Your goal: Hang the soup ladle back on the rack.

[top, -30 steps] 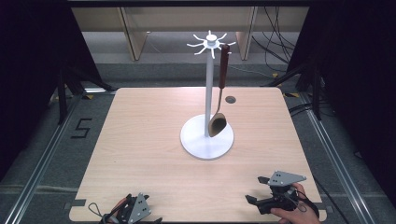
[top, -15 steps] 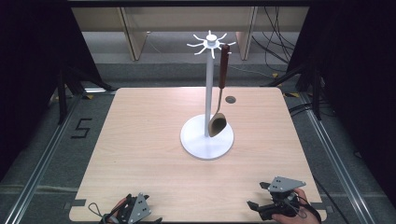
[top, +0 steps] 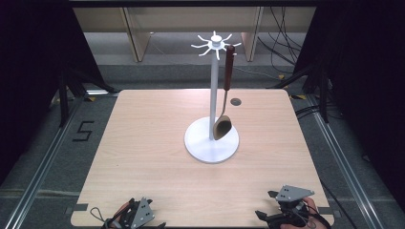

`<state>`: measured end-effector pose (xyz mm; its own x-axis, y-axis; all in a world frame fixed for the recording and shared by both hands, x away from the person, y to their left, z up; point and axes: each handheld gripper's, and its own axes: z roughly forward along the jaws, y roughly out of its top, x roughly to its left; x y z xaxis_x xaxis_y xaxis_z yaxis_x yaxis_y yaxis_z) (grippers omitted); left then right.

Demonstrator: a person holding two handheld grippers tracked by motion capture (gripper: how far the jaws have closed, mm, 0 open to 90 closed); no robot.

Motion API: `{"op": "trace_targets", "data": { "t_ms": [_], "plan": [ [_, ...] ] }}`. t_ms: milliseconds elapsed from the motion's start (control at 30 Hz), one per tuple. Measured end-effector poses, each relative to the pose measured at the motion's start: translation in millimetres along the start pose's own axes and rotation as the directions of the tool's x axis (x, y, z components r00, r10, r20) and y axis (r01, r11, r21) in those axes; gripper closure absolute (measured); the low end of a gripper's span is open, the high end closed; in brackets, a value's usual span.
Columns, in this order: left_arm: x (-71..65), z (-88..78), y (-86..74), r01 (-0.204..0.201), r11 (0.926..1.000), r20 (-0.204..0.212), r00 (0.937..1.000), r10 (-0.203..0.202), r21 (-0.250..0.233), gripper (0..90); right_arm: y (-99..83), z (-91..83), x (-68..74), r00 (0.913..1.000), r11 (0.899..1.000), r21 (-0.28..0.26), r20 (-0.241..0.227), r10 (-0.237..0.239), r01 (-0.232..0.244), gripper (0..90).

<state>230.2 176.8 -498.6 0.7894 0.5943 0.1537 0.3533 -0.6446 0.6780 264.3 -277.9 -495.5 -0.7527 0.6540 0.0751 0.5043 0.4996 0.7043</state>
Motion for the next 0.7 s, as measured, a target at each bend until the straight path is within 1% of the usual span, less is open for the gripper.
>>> {"op": "trace_targets", "data": {
  "t_ms": [33,67,100,133,233,267,300,333,400,600,667,700],
  "plan": [
    [-0.4,0.0,-0.1,0.006,1.0000,-0.001,1.0000,-0.006,0.000,18.4,-0.2,-0.1,-0.5,1.0000,1.000,0.000,0.000,-0.010,0.010,16.7],
    [-0.5,-0.1,-0.2,0.007,1.0000,-0.002,1.0000,-0.007,0.000,18.4,-0.6,-0.8,-0.4,1.0000,1.000,0.004,0.005,-0.005,0.005,16.7],
    [-0.1,0.0,-0.1,0.001,1.0000,-0.001,1.0000,-0.001,0.000,18.4,-1.0,-1.0,-0.2,1.0000,1.000,0.003,0.000,-0.001,0.001,16.7],
    [-0.6,-0.1,-0.2,0.008,1.0000,-0.002,1.0000,-0.008,-0.001,18.4,-1.6,-1.0,-0.5,1.0000,1.000,0.003,0.003,0.000,0.000,16.7],
    [-0.6,-0.1,-0.2,0.007,1.0000,-0.002,1.0000,-0.007,0.000,18.4,-2.1,-1.0,-0.9,1.0000,1.000,0.005,0.003,-0.006,0.006,16.7],
    [0.1,-0.1,0.0,-0.002,1.0000,0.000,1.0000,0.002,0.001,18.4,-2.1,-1.0,-0.9,1.0000,1.000,0.005,0.003,-0.006,0.006,16.7],
    [-0.1,0.0,0.0,0.000,1.0000,-0.001,1.0000,0.000,0.000,18.4,-2.3,-0.9,-0.8,1.0000,1.000,0.005,0.004,-0.007,0.007,16.8],
    [0.0,-0.1,0.0,-0.001,1.0000,-0.001,1.0000,0.001,0.001,18.4,-2.5,-1.2,-0.5,1.0000,1.000,0.015,-0.004,-0.003,0.003,16.7],
    [-0.1,-0.1,0.0,0.000,1.0000,0.000,1.0000,0.000,0.001,18.4,-2.8,-1.0,-0.1,1.0000,1.000,0.010,0.002,-0.005,0.005,16.8],
    [0.0,-0.1,0.0,-0.001,1.0000,0.000,1.0000,0.001,0.000,18.4,-3.3,-0.9,-0.1,1.0000,1.000,0.013,0.002,0.000,0.000,16.8],
    [0.0,-0.1,0.0,-0.001,1.0000,0.000,1.0000,0.001,0.001,18.4,-3.5,-0.6,-0.9,1.0000,1.000,0.015,0.001,-0.005,0.005,16.8],
    [0.0,0.0,-0.1,-0.001,1.0000,0.000,1.0000,0.001,0.001,18.4,-3.6,-1.2,-0.4,1.0000,1.000,0.021,0.004,0.004,-0.004,16.8]
  ]
}}
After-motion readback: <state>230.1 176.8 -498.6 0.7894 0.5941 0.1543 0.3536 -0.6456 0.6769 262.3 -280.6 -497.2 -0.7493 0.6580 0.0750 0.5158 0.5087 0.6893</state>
